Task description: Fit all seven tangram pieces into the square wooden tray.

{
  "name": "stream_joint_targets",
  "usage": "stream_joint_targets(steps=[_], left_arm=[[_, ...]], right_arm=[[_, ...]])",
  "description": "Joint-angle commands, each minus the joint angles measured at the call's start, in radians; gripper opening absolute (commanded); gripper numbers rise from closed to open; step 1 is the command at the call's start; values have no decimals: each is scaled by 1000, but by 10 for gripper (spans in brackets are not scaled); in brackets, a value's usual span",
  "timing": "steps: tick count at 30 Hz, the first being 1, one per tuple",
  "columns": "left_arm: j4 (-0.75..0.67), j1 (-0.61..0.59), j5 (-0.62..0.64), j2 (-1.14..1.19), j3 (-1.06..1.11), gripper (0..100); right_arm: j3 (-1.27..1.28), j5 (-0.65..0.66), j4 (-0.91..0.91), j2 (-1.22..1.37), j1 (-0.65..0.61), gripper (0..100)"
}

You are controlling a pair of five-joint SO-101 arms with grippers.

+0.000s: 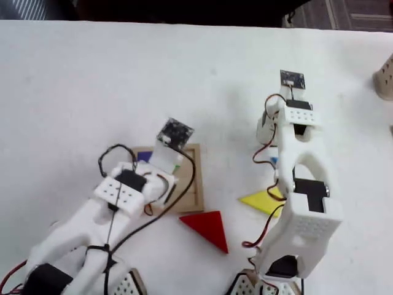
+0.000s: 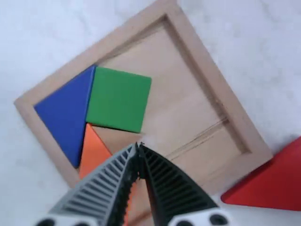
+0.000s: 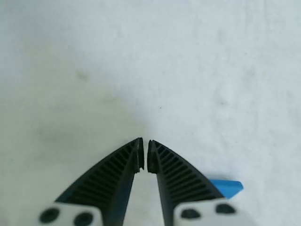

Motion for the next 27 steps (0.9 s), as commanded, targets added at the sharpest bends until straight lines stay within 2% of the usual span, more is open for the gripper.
stream_joint_targets(steps=[1, 4, 8, 19, 27], left_arm=[[5, 77, 5, 15, -3, 23], [15, 114, 0, 41, 2, 23], [26, 113, -101, 90, -6, 23], [18, 24, -109, 116, -26, 23], [17, 19, -109, 116, -28, 23]], right_arm=[[-46, 2, 5, -5, -12, 18], [-46, 2, 5, -5, -12, 18], [-46, 2, 5, -5, -10, 18], [-46, 15, 7, -5, -10, 18], [-46, 41, 7, -5, -12, 18]])
